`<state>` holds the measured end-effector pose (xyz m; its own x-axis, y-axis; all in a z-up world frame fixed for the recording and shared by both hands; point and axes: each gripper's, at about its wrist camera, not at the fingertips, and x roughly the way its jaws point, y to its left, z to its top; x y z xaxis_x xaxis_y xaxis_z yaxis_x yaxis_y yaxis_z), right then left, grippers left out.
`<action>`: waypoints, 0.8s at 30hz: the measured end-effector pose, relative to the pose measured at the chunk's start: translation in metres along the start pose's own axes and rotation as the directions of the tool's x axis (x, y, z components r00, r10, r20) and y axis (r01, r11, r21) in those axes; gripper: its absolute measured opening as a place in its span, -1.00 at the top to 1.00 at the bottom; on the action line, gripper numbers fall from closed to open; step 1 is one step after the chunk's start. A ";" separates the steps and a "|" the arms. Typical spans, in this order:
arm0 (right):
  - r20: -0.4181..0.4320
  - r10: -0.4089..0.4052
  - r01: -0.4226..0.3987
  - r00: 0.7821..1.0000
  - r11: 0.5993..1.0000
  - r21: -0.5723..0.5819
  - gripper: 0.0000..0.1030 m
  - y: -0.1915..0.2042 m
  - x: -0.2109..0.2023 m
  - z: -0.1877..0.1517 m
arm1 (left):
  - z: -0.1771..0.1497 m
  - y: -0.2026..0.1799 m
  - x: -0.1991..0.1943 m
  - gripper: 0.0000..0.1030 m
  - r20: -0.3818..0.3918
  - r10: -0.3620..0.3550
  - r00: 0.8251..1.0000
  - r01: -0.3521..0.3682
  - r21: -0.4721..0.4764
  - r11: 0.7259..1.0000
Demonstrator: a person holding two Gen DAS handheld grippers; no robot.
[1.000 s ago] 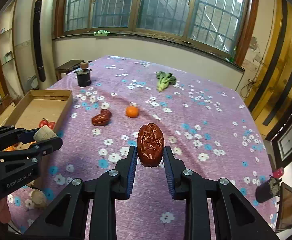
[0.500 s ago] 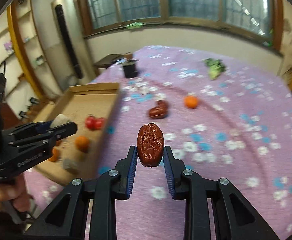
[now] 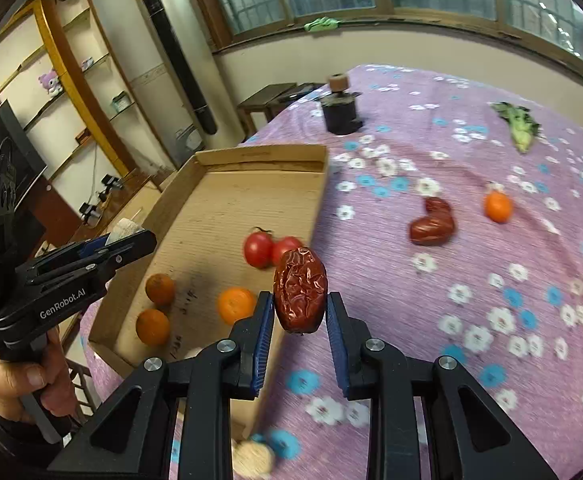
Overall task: Organize fruits
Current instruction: 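Carry the yam piece and red date into the cardboard tray and open both grippers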
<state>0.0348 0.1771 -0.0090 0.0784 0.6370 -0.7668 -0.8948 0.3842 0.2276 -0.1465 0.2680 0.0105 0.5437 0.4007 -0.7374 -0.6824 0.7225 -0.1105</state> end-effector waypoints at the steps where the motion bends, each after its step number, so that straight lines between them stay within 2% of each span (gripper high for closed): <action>1: -0.008 -0.004 0.004 1.000 1.000 -0.013 0.48 0.006 0.009 0.006 | 0.000 0.003 0.001 0.37 -0.002 0.003 1.000 -0.003 -0.004 1.000; 12: -0.038 0.001 -0.003 0.999 0.998 -0.062 0.48 0.026 0.044 0.030 | 0.004 0.024 0.019 0.37 -0.029 0.024 0.999 -0.025 -0.032 0.999; 18: -0.053 0.003 -0.007 0.999 0.997 -0.077 0.48 0.032 0.065 0.045 | 0.011 0.022 0.030 0.37 -0.047 0.028 0.998 -0.029 -0.018 0.999; 24: -0.087 -0.006 -0.002 0.996 0.996 -0.089 0.48 0.032 0.095 0.067 | 0.021 0.019 0.053 0.37 -0.099 0.033 0.995 -0.035 -0.015 0.999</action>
<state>0.0428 0.2949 -0.0344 0.0451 0.5743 -0.8174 -0.9303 0.3222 0.1751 -0.1203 0.3143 -0.0164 0.4697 0.3668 -0.8030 -0.7083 0.6996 -0.0948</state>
